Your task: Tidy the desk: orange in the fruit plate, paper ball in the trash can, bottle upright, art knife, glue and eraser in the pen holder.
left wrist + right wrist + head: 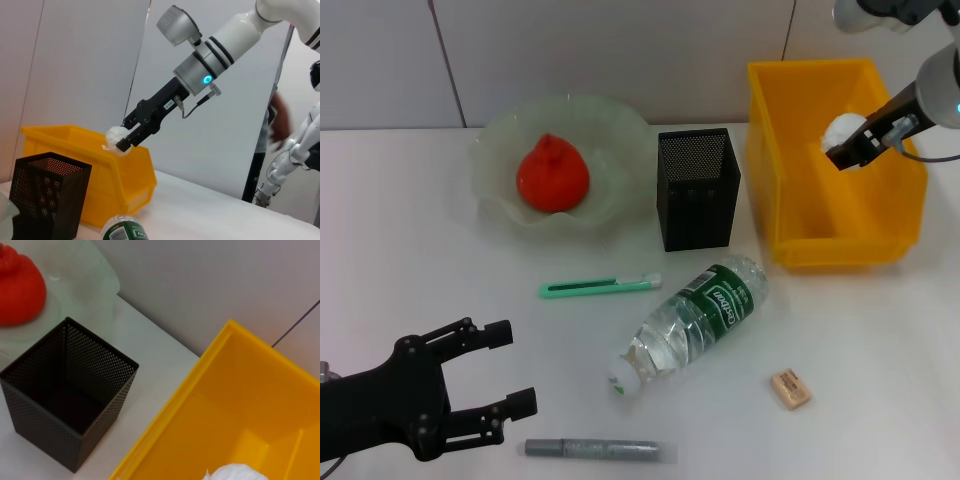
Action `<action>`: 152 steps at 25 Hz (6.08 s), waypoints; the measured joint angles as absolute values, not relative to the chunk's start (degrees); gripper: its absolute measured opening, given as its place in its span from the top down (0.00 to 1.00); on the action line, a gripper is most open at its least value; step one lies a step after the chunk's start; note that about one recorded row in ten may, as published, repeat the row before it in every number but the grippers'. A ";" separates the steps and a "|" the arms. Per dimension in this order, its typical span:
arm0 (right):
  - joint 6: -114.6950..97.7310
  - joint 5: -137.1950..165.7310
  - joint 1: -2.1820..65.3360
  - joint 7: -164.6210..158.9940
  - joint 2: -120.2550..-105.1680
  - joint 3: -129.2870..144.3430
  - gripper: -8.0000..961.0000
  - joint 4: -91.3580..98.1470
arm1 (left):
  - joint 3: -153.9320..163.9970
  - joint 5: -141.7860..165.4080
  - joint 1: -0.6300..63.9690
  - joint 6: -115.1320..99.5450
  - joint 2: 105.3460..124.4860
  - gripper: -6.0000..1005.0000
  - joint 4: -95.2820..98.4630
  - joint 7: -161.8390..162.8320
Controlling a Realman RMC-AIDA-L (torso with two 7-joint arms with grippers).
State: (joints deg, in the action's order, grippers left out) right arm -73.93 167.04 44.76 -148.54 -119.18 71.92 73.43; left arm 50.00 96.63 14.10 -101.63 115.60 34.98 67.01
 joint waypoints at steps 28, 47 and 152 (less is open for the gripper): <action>-97.94 167.15 47.18 -147.01 -119.10 72.94 0.13 81.74 | 49.29 96.25 13.97 -101.18 115.74 0.17 34.89 67.41; -103.50 159.23 50.60 -130.04 -119.74 91.39 0.14 85.05 | 43.70 96.53 12.80 -98.99 115.17 0.17 31.95 65.95; -120.81 126.12 21.00 -97.38 -119.45 25.27 0.14 82.92 | 43.14 95.99 30.17 -72.86 119.18 0.20 -4.03 28.29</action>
State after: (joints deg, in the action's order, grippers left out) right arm -120.81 126.12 21.00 -97.39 -119.45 25.27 82.92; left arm 43.14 95.99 30.17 -72.86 119.18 -4.03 28.29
